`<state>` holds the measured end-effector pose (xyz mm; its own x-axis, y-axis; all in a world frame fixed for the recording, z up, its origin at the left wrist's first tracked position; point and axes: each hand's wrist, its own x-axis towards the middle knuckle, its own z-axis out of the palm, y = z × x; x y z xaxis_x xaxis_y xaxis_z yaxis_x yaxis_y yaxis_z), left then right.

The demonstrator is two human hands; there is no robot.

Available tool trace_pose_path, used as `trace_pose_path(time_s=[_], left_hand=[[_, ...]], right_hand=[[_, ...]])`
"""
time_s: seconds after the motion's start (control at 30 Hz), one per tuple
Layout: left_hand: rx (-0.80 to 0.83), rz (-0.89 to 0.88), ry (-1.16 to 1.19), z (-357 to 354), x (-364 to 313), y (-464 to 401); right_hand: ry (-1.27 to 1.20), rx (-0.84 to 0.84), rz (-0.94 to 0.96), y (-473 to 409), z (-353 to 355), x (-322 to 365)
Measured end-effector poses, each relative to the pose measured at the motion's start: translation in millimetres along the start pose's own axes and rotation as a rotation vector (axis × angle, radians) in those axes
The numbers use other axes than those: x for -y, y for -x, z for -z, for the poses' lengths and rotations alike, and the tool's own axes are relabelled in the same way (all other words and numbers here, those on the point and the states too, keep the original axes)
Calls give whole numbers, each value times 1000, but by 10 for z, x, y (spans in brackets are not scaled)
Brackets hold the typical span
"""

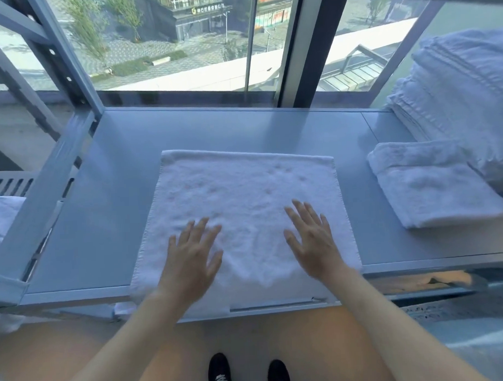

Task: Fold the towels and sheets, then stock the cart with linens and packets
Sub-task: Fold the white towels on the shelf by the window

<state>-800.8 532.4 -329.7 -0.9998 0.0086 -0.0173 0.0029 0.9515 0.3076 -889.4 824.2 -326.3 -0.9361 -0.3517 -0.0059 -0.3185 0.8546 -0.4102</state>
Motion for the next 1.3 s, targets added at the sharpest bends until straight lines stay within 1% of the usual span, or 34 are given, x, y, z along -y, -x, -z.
trace_pose_path(time_s=[0.03, 0.1, 0.2, 0.3, 0.47, 0.67, 0.77, 0.87, 0.9, 0.97, 1.03, 1.07, 1.13, 1.3], left_hand=[[-3, -34, 2, -62, 3, 217], [11, -46, 0, -197, 37, 522], [12, -19, -23, -306, 61, 639], [28, 6, -26, -319, 33, 505], [61, 69, -78, -285, -45, 56], [50, 96, -22, -192, -69, -634], [62, 95, -40, -154, -70, -752], [22, 104, -67, -83, -184, -667], [-17, 79, -57, -58, -257, -586], [-81, -32, -27, -42, -410, -342], [-86, -154, -19, -71, -511, -87], [-68, -184, -10, -84, -537, 14], [-50, -202, 1, -101, -554, 142], [-91, -245, -65, -85, -537, 167]], right_hand=[[-2, 11, -11, 238, -13, -65], [26, 54, -42, 585, -49, -212], [134, 81, -16, 683, -69, -365], [170, 94, 5, 426, -36, -447], [205, 118, 50, -260, 127, -626], [256, 203, 29, -945, 318, -679], [291, 232, -2, -1010, 369, -529], [155, 183, 95, -690, 261, -270], [94, 169, 153, -525, 202, -188], [36, 185, 281, -194, 75, -46], [42, 205, 372, 59, -33, 47], [53, 209, 403, 137, -72, 77], [71, 211, 432, 216, -115, 120], [135, 215, 453, 192, -112, 173]])
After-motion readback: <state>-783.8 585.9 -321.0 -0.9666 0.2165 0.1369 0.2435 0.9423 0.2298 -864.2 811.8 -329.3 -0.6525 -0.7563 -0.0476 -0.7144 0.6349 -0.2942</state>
